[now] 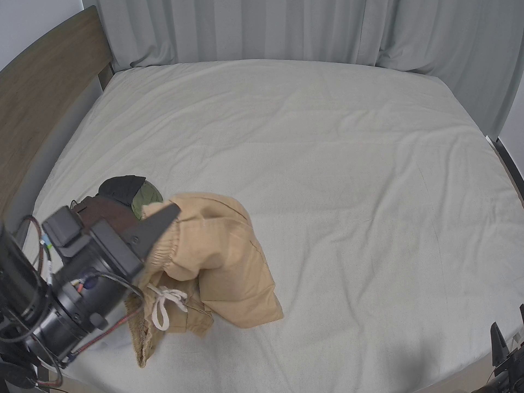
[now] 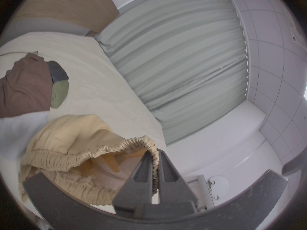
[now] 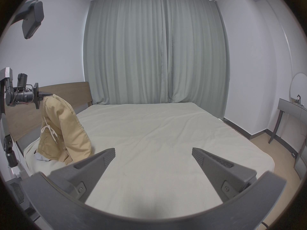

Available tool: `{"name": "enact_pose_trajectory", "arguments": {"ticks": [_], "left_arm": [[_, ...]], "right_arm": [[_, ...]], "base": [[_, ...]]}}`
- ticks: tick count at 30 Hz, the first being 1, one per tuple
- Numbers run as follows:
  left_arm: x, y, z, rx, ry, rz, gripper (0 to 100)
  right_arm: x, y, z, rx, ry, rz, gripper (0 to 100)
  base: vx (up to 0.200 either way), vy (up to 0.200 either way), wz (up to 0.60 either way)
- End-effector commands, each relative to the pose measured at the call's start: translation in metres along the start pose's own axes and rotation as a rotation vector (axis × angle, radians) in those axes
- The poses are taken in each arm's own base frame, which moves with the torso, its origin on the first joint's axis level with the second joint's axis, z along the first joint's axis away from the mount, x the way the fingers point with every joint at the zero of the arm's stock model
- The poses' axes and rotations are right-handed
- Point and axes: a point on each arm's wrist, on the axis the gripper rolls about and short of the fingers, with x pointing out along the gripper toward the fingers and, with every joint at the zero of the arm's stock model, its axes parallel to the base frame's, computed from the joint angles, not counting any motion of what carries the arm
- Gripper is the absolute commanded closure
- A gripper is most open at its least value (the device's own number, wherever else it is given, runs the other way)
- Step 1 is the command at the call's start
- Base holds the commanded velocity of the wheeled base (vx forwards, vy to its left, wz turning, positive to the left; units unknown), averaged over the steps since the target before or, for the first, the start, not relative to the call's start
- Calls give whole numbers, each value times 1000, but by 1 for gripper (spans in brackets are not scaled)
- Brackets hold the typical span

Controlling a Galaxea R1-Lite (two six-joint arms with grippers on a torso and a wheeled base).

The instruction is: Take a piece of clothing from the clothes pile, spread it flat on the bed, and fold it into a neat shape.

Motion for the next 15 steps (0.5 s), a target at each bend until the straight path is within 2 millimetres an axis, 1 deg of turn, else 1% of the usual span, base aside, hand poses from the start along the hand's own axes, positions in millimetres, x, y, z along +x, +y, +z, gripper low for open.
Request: {"name": "enact_pose_trajectory", "arguments": {"ticks": [1, 2, 4, 6, 7, 8, 9, 10, 11, 12, 13, 15], "left_arm": [[30, 7, -55, 33, 217, 11, 100], [33, 6, -60, 33, 235, 0, 100], [45, -2, -81, 25, 280, -60, 100], [54, -10, -95, 12, 296, -122, 100], [54, -10, -95, 12, 296, -122, 100], [63, -29, -110, -18, 307, -230, 100], [65, -38, -115, -29, 316, -273, 100], [65, -42, -116, -36, 320, -297, 100], [64, -58, -119, -63, 341, -373, 100], [64, -62, -118, -68, 345, -389, 100], [63, -76, -117, -100, 368, -466, 100], [64, -92, -108, -139, 363, -544, 100]], "right_arm": [[1, 0, -5, 0, 12, 0, 0], [1, 0, -5, 0, 12, 0, 0], [1, 0, -5, 0, 12, 0, 0], [1, 0, -5, 0, 12, 0, 0], [1, 0, -5, 0, 12, 0, 0], [1, 0, -5, 0, 12, 0, 0], [1, 0, -5, 0, 12, 0, 0], [1, 0, -5, 0, 12, 0, 0], [1, 0, -5, 0, 12, 0, 0], [1, 0, -5, 0, 12, 0, 0], [1, 0, -5, 0, 12, 0, 0], [1, 0, -5, 0, 12, 0, 0]], "base": [[0, 0, 0], [0, 0, 0], [0, 0, 0], [0, 0, 0], [0, 0, 0], [0, 0, 0], [0, 0, 0], [0, 0, 0], [0, 0, 0], [0, 0, 0], [0, 0, 0], [0, 0, 0]]}}
